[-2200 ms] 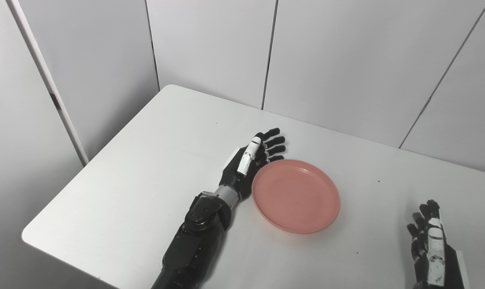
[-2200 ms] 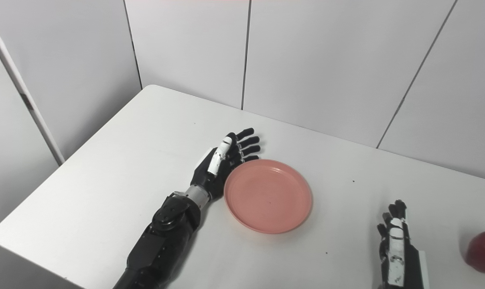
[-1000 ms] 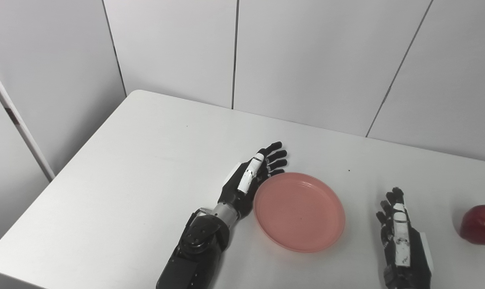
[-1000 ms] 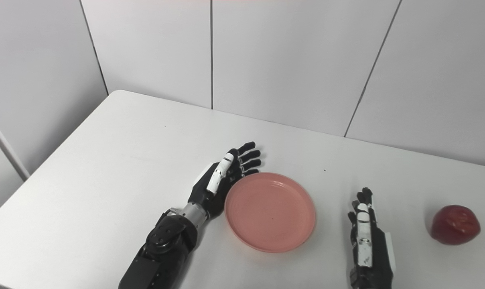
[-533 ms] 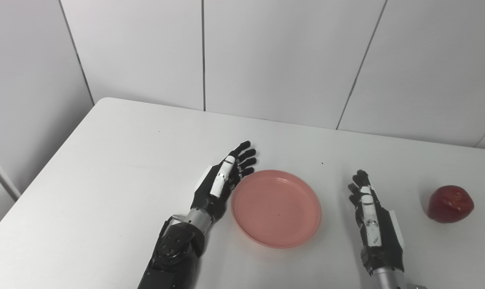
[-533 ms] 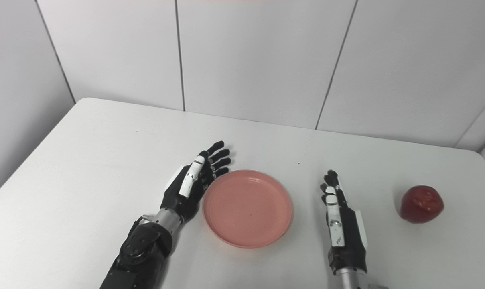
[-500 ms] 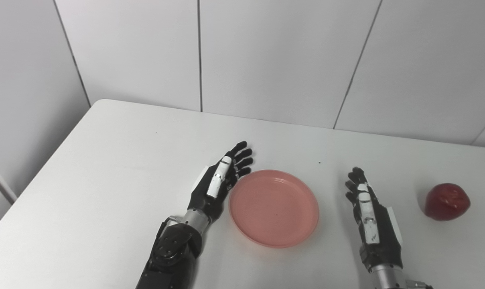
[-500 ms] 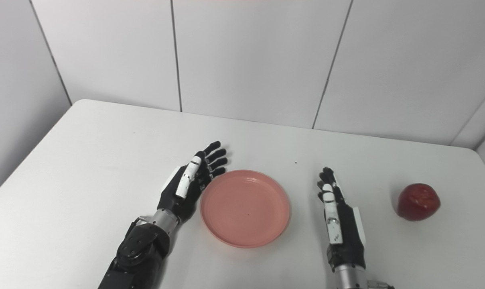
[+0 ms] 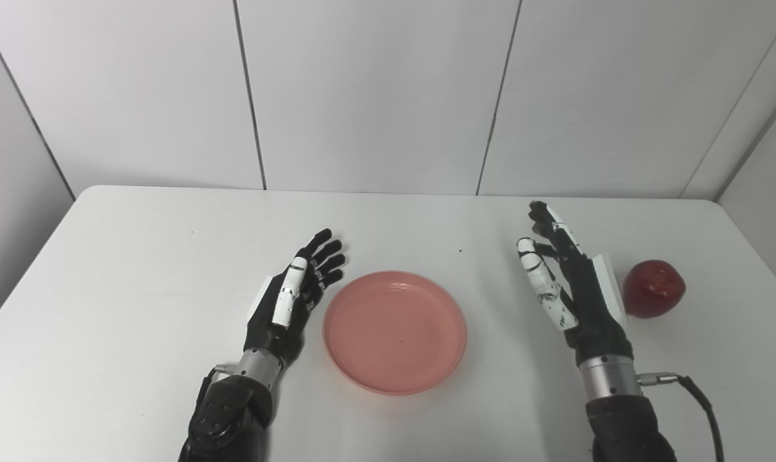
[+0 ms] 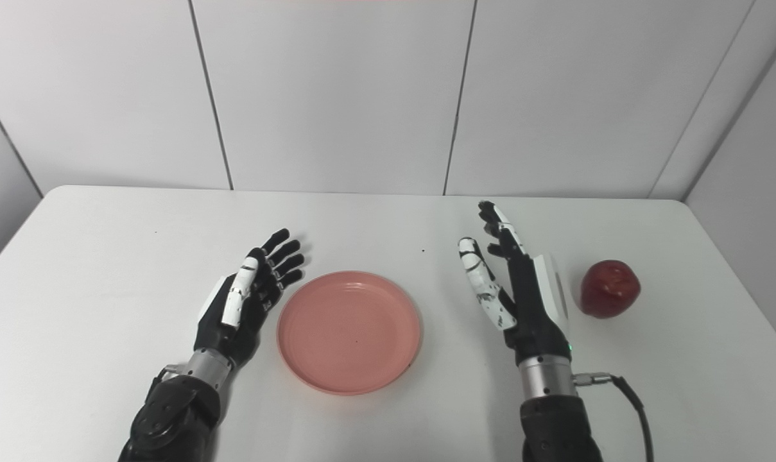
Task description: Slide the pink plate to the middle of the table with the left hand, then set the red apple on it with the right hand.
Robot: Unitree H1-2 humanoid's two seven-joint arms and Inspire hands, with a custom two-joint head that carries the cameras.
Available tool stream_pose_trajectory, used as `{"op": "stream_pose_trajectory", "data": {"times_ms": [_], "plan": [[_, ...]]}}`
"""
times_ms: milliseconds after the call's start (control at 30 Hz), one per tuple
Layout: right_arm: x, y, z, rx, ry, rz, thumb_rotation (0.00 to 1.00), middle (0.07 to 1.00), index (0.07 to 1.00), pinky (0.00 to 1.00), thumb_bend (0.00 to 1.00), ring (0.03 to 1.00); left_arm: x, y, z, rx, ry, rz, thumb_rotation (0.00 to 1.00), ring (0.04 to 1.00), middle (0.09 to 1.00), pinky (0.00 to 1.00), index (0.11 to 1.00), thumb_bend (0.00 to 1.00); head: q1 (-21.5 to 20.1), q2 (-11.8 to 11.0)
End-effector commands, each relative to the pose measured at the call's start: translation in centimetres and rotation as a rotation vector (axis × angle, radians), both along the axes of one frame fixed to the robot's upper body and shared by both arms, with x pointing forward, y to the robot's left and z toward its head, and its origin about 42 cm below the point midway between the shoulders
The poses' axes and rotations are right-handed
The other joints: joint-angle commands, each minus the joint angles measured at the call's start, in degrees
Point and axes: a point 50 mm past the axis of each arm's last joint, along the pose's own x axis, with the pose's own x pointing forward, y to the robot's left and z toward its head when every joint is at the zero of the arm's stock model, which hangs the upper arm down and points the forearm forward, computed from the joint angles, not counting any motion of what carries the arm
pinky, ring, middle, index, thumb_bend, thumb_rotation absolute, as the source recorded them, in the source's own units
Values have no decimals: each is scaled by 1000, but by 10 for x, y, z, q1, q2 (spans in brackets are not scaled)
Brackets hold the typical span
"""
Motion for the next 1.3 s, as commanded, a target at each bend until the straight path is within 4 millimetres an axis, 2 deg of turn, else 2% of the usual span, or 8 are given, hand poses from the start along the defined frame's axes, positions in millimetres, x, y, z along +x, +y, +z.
{"op": "stream_pose_trajectory", "data": {"times_ms": [0, 200, 267, 533, 733, 833, 933, 1267], "plan": [[2, -6, 23, -41, -81, -35, 882, 893, 903, 812, 618, 875, -13, 19, -29, 9, 111, 27, 1000, 893, 902, 892, 883, 383, -9, 0], [4, -16, 47, -101, -144, -118, 750, 880, 894, 784, 753, 857, -12, 25, -28, -6, 112, 43, 1000, 889, 895, 892, 876, 367, -34, -3], [5, -22, 52, -145, -176, -156, 668, 881, 898, 772, 799, 855, -10, 27, -29, -13, 114, 47, 1000, 891, 897, 896, 879, 352, -37, -4], [4, -48, 61, -290, -213, -316, 502, 893, 912, 748, 880, 854, -8, 35, -31, -40, 117, 57, 1000, 899, 904, 908, 889, 351, -58, -3], [4, -77, 59, -358, -194, -408, 479, 914, 936, 757, 937, 867, -7, 40, -31, -45, 115, 52, 1000, 901, 907, 912, 883, 346, -72, -1], [6, -92, 56, -392, -163, -455, 543, 922, 949, 766, 972, 873, -7, 43, -31, -46, 113, 49, 1000, 908, 912, 921, 889, 347, -76, 0], [8, -107, 50, -393, -126, -498, 551, 924, 951, 772, 994, 874, -6, 47, -31, -42, 109, 47, 1000, 909, 912, 921, 891, 349, -86, 3], [17, -133, 25, -393, -23, -561, 599, 946, 982, 801, 1000, 906, -5, 54, -29, -44, 107, 47, 1000, 912, 911, 926, 894, 359, -108, 6]]}}
